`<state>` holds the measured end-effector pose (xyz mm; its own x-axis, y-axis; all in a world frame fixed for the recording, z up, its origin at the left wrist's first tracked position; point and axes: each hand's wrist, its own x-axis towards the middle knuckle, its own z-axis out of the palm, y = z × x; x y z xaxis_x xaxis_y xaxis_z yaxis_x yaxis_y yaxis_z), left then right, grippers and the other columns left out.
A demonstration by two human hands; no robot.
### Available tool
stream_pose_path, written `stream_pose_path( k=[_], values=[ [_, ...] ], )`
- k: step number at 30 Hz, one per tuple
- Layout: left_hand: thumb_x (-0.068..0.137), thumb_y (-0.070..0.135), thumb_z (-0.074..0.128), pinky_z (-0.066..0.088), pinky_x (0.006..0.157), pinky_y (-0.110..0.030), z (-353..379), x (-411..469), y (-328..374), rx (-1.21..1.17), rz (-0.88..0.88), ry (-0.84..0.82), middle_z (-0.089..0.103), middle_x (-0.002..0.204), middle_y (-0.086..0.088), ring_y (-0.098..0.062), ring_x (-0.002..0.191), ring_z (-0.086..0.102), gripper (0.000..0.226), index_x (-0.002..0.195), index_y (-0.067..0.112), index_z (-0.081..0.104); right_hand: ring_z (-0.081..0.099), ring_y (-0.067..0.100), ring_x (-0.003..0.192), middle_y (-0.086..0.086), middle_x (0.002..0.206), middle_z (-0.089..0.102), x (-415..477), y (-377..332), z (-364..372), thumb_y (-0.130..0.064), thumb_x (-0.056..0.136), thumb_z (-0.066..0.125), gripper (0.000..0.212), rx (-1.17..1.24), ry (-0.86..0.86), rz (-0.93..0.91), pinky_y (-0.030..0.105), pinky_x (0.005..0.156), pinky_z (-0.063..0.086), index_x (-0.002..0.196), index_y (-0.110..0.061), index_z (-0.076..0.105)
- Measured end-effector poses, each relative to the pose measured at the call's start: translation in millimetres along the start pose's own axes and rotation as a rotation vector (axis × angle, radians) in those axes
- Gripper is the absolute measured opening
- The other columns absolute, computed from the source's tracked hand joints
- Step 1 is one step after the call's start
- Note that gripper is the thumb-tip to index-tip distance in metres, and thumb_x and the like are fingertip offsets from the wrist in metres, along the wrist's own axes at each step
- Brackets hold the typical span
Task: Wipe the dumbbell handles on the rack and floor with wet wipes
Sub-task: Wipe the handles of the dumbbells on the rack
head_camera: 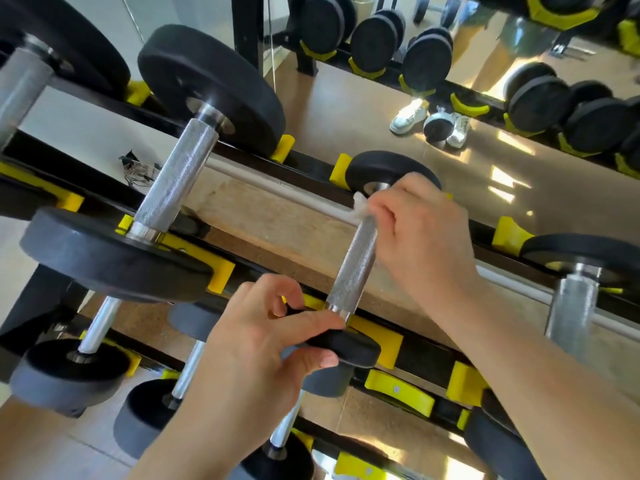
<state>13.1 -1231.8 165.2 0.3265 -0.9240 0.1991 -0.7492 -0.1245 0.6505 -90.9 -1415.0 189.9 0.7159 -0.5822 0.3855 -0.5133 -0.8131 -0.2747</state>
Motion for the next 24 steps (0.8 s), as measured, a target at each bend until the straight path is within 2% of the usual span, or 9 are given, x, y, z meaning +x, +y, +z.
stream_pose_path(
  k=[2,6,9,10,13,17,21,22,24],
  values=[
    [0.074,0.051,0.056,0.040,0.065,-0.019,-1.4,1.0,2.5,0.023,0.017,-0.005,0.043,0.098,0.014,-0.013,0.082,0.046,0.034,0.107,0.044,0.062,0.058,0.025,0.059,0.009,0.082,0.059,-7.0,-6.9,1.0,-0.003,0.077,0.065,0.005,-0.009,-0.023,0.029,0.029,0.046,0.044,0.079,-0.006,0.067],
    [0.083,0.049,0.048,0.048,0.057,-0.027,-4.8,0.4,8.6,0.119,0.075,-0.012,0.051,0.097,0.006,-0.016,0.081,0.050,0.027,0.104,0.042,0.063,0.058,0.027,0.060,0.008,0.082,0.060,-29.0,-14.4,-0.6,-0.005,0.078,0.059,0.010,0.024,-0.190,-0.120,0.037,0.048,0.048,0.080,-0.009,0.067],
    [0.086,0.046,0.049,0.051,0.055,-0.029,-5.8,0.7,12.1,0.195,0.098,-0.035,0.054,0.097,0.004,-0.017,0.083,0.052,0.028,0.102,0.037,0.070,0.061,0.026,0.066,0.010,0.085,0.061,-1.3,1.4,-2.5,-0.004,0.078,0.065,0.006,-0.001,-0.035,0.010,0.032,0.051,0.049,0.081,-0.005,0.070],
    [0.087,0.045,0.051,0.052,0.054,-0.030,-6.1,1.1,12.8,0.203,0.106,-0.044,0.055,0.097,0.004,-0.018,0.083,0.053,0.026,0.101,0.037,0.070,0.061,0.026,0.066,0.011,0.086,0.062,-5.2,-2.6,-1.8,-0.002,0.078,0.066,0.006,0.017,-0.050,0.022,0.034,0.051,0.051,0.082,-0.004,0.070],
    [0.087,0.044,0.050,0.052,0.053,-0.032,-8.2,1.9,13.0,0.209,0.114,-0.075,0.055,0.097,0.004,-0.018,0.084,0.051,0.024,0.102,0.038,0.067,0.060,0.027,0.062,0.009,0.084,0.062,-33.2,-17.3,-1.7,-0.002,0.075,0.062,0.009,0.048,-0.176,-0.119,0.039,0.049,0.052,0.081,-0.004,0.069],
    [0.086,0.043,0.052,0.050,0.050,-0.030,-6.2,2.5,14.1,0.226,0.123,-0.091,0.054,0.096,0.005,-0.015,0.085,0.048,0.024,0.100,0.036,0.070,0.060,0.026,0.068,0.009,0.085,0.059,1.2,1.7,-4.9,-0.003,0.079,0.064,0.006,-0.007,-0.037,0.040,0.039,0.052,0.052,0.079,-0.005,0.070],
    [0.085,0.041,0.051,0.049,0.050,-0.031,-6.3,2.0,14.1,0.211,0.129,-0.098,0.053,0.096,0.004,-0.017,0.081,0.049,0.024,0.101,0.037,0.067,0.053,0.019,0.057,0.001,0.078,0.055,-42.9,-25.6,-6.9,-0.021,0.087,0.046,0.026,0.123,-0.273,-0.111,0.031,0.048,0.046,0.077,-0.012,0.068],
    [0.085,0.042,0.050,0.049,0.049,-0.031,-6.2,2.2,14.6,0.213,0.133,-0.099,0.053,0.096,0.004,-0.017,0.082,0.049,0.023,0.101,0.037,0.067,0.052,0.018,0.056,0.000,0.076,0.054,-38.6,-22.7,-10.2,-0.023,0.088,0.046,0.028,0.139,-0.250,-0.113,0.029,0.046,0.043,0.076,-0.013,0.069],
    [0.086,0.042,0.050,0.049,0.047,-0.030,-5.3,2.8,15.5,0.216,0.142,-0.102,0.053,0.097,0.005,-0.016,0.082,0.049,0.024,0.100,0.036,0.067,0.054,0.018,0.060,0.000,0.075,0.053,-12.9,-4.3,-9.8,-0.020,0.089,0.053,0.023,0.075,-0.086,0.004,0.026,0.048,0.039,0.074,-0.013,0.069]
  ],
)
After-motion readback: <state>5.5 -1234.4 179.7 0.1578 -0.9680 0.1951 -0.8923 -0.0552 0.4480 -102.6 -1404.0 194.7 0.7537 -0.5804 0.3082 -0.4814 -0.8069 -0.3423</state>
